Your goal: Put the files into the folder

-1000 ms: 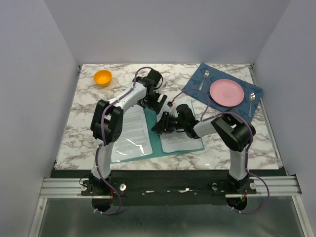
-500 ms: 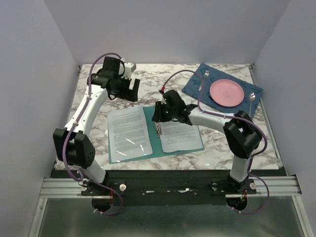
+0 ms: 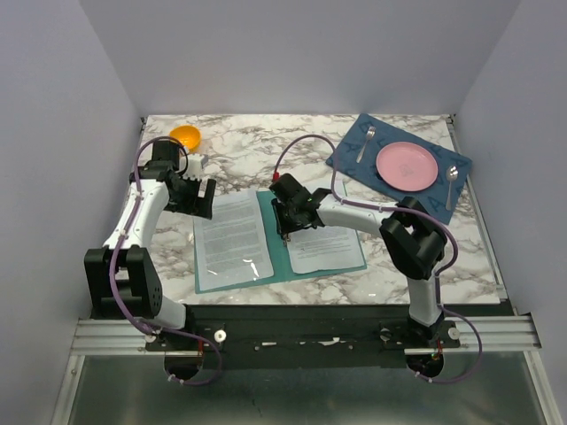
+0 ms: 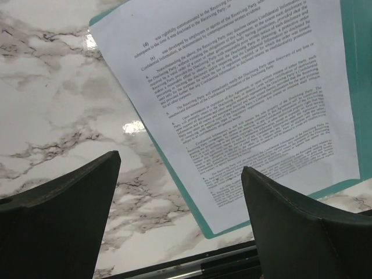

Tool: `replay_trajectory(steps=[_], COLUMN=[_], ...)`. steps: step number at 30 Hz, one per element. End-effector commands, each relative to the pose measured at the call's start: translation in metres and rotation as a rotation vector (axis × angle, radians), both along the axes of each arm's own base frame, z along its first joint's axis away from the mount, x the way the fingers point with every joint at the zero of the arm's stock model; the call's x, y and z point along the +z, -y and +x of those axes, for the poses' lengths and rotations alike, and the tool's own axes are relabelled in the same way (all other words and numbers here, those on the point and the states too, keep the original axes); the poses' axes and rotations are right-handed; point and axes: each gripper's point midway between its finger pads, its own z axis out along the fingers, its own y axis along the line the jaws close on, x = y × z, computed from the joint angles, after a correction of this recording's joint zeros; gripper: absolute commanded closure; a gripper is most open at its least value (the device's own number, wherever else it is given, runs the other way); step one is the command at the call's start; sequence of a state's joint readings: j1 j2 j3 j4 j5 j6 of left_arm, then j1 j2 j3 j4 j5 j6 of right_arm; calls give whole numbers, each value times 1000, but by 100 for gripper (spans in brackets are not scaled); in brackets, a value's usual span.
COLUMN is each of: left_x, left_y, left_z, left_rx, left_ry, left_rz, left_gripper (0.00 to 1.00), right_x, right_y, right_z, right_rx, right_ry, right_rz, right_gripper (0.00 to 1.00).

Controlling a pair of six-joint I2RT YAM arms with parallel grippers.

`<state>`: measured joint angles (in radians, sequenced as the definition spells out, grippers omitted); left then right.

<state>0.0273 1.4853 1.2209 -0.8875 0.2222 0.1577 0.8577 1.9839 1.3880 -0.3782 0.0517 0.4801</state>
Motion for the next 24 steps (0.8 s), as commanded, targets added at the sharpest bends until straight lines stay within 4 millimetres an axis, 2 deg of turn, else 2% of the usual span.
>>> replay_trajectory(steps=[1,6,14,18,24], left_x=[-6,-16,-20,-26,-15], left_y=[2,-1,-2,-1,-1], left_z=[-13,-26,-41,-47,-45], left_rx=[-54,-63,-93,-102,-116], left_ry=[26,25,46,32,76], left_rz=[6,30,41,35,39], left_gripper=[1,1,1,1,1], right_x=[-8,-10,-15,-21,-26], right_y=[5,3,1,4,-1], right_z=[-2,-3,-3,-3,-6], right_rx=[-18,-16,-21,-26,-26], right_ry=[-1,-6,-7,2,8], right_rz=[-75,-76,-97,-159,-199], right_gripper=[68,68,68,69,69])
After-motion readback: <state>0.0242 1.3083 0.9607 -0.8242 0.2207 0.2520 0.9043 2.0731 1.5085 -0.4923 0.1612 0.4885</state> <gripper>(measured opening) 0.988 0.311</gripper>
